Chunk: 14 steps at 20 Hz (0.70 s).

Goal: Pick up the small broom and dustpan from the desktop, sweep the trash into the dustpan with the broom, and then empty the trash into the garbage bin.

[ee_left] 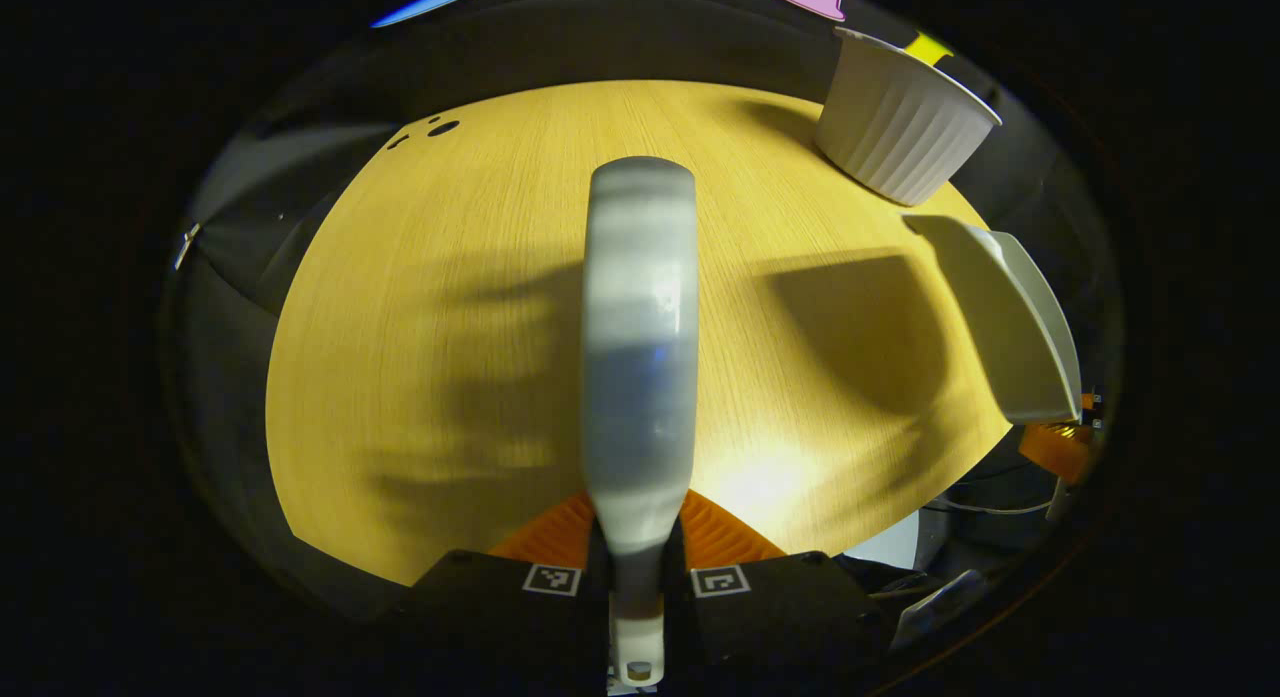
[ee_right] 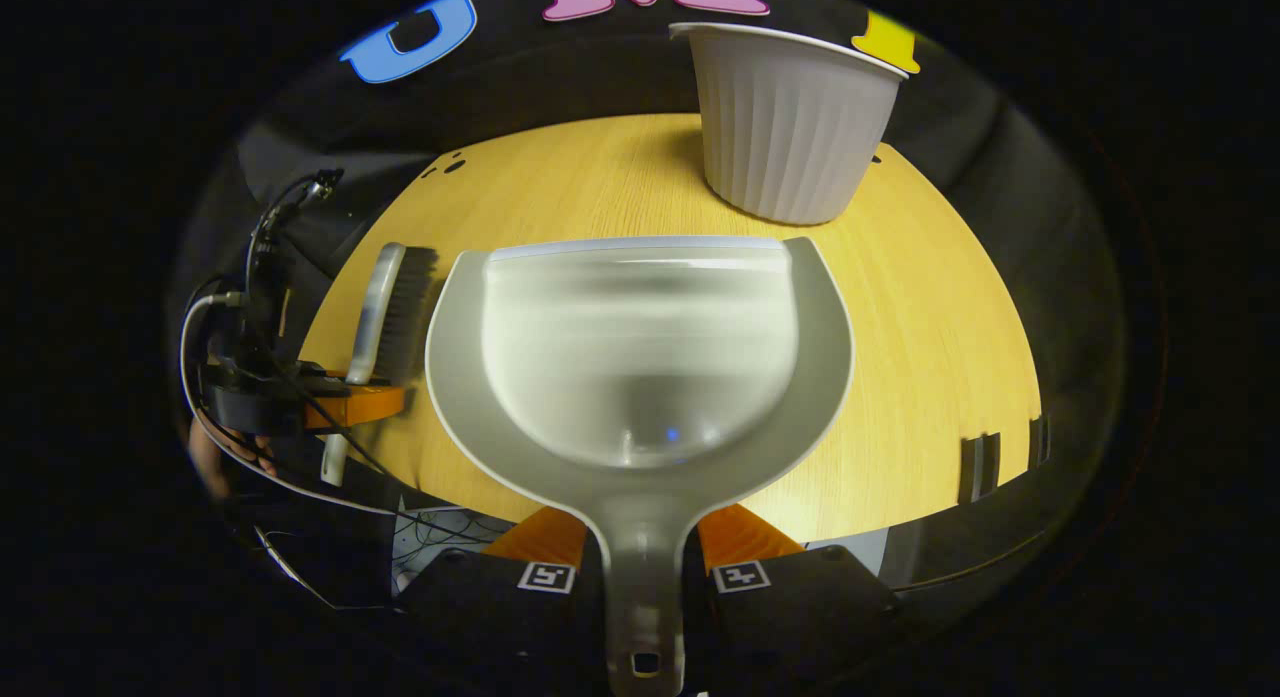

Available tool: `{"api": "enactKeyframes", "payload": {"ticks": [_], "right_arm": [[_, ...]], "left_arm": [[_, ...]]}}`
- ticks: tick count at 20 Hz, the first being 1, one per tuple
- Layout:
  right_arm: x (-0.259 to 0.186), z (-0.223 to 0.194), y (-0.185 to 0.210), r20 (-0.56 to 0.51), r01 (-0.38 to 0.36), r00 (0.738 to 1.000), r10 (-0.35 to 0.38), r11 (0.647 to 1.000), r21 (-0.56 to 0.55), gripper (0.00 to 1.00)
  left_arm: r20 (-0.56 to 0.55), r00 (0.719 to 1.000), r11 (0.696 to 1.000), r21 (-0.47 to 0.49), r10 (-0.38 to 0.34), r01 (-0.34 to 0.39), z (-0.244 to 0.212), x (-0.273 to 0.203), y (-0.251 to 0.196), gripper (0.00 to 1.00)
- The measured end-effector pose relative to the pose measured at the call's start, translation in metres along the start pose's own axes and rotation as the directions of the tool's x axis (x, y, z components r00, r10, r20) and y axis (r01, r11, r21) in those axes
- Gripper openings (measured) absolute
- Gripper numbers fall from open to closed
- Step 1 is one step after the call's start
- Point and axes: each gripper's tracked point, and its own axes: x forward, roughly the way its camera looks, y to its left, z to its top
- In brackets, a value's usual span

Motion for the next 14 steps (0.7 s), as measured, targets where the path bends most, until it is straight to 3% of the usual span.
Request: {"api": "enactKeyframes", "payload": {"ticks": [6,11,14], "right_arm": [[0.055,0.005,-0.002,-0.068,-0.024,0.997,0.024,1.000,-0.006,0.32],[0.067,0.020,-0.012,-0.106,0.027,0.994,-0.034,0.997,-0.066,0.36],[0.074,0.025,-0.006,-0.127,-0.005,0.992,0.002,1.000,-0.027,0.37]], "left_arm": [[-0.134,0.990,0.997,-0.067,0.037,-0.046,0.004,0.018,-0.001,0.27],[-0.189,0.978,0.995,-0.033,0.087,-0.095,0.006,0.017,0.002,0.31],[-0.204,0.974,0.994,-0.021,0.100,-0.107,0.006,0.016,-0.003,0.30]]}}
